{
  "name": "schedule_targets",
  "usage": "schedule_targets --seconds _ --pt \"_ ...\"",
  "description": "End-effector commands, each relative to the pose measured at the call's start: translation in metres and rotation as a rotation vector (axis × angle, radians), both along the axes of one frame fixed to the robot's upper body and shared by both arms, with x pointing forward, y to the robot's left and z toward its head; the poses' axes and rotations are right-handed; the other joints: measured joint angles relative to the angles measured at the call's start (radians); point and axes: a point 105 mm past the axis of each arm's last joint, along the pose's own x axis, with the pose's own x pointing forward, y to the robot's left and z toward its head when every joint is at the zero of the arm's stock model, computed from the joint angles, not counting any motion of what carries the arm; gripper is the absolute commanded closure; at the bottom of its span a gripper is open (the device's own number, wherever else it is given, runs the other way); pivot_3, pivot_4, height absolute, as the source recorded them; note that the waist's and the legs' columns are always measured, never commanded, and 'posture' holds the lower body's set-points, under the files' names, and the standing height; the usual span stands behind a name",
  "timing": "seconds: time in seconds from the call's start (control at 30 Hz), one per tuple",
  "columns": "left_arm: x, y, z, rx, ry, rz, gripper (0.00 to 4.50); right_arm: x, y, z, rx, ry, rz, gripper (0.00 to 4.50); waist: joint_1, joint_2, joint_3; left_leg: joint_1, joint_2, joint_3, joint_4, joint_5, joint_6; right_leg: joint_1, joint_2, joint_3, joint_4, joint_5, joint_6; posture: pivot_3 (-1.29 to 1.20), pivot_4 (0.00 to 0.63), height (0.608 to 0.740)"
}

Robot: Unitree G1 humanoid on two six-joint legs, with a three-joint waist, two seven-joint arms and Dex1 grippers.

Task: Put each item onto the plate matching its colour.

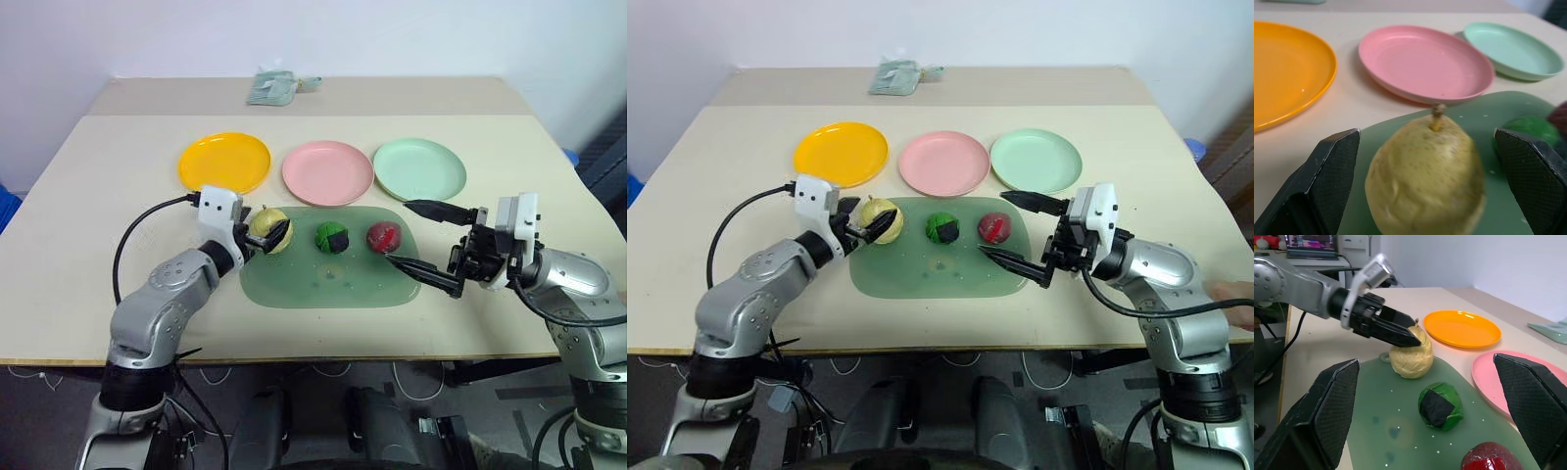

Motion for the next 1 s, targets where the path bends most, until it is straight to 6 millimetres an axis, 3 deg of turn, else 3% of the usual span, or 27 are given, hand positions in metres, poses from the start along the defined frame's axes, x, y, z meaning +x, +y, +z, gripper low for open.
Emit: schedule_targets --seconds 0.03,0.1,0.23,0.33,0.47,0.57,0.67,0.8,1.0 --pt "0.006 -0.007 0.005 0.005 -0.019 -0.002 0.0 -0.003 0.0 0.011 0.004 -0.06 -0.011 0.02 0.001 0.0 0.0 0.0 0.0 0.0 0.0 0.0 0.0 0.0 0.0 0.0 0.0 0.0 0.0 0.0 0.15 0.74" --pt "0.008 -0.008 0.001 0.007 -0.007 -0.009 0.26 -0.002 0.0 0.011 0.004 -0.064 -0.02 0.01 0.0 0.0 0.0 0.0 0.0 0.0 0.0 0.0 0.0 0.0 0.0 0.0 0.0 -0.001 -0.001 0.0 0.15 0.74" --pt "0.012 -0.003 -0.004 0.031 0.006 0.002 1.62 -0.002 -0.001 0.01 0.004 -0.07 -0.04 0.0 0.001 0.0 0.0 0.0 0.0 0.0 0.0 0.0 0.0 0.0 0.0 0.0 0.0 -0.001 -0.001 0.0 0.15 0.74" --pt "0.016 0.001 -0.001 0.051 -0.018 0.024 1.64 -0.002 -0.002 0.011 0.004 -0.08 -0.056 0.0 0.0 0.0 0.0 0.0 0.0 0.0 0.0 0.0 0.0 0.0 0.0 0.0 0.0 -0.001 -0.003 0.0 0.15 0.74" --pt "0.029 0.009 0.021 0.013 -0.087 0.095 1.64 -0.001 -0.003 0.012 0.005 -0.093 -0.071 0.0 0.001 0.0 0.0 0.0 0.0 0.0 0.0 0.0 0.0 0.0 0.0 0.0 0.0 -0.001 -0.002 0.0 0.15 0.74" --pt "0.051 0.032 0.045 -0.026 -0.146 0.223 1.64 0.001 -0.003 0.014 0.011 -0.104 -0.08 0.0 0.002 -0.001 0.0 0.0 0.0 0.0 0.001 0.0 0.0 0.0 0.0 0.0 0.0 0.0 0.0 0.0 0.15 0.74" --pt "0.072 0.049 0.056 -0.015 -0.175 0.292 1.64 0.004 -0.001 0.015 0.022 -0.112 -0.081 0.0 0.0 -0.001 0.0 0.0 0.0 0.0 0.001 0.0 0.0 0.0 0.0 -0.001 0.0 0.0 0.001 0.0 0.15 0.74" --pt "0.11 0.075 0.062 0.015 -0.194 0.443 1.64 0.01 0.004 0.015 0.036 -0.119 -0.075 0.0 0.001 -0.001 0.0 0.0 -0.001 0.0 0.001 0.0 0.0 0.0 0.0 -0.001 0.0 0.001 0.001 0.0 0.15 0.74" --pt "0.134 0.09 0.055 -0.003 -0.168 0.561 1.64 0.023 0.006 0.014 0.04 -0.124 -0.087 0.0 0.0 -0.003 0.001 -0.002 -0.002 0.0 0.001 0.0 0.001 0.0 -0.001 -0.001 -0.001 0.004 0.007 0.0 0.15 0.74"
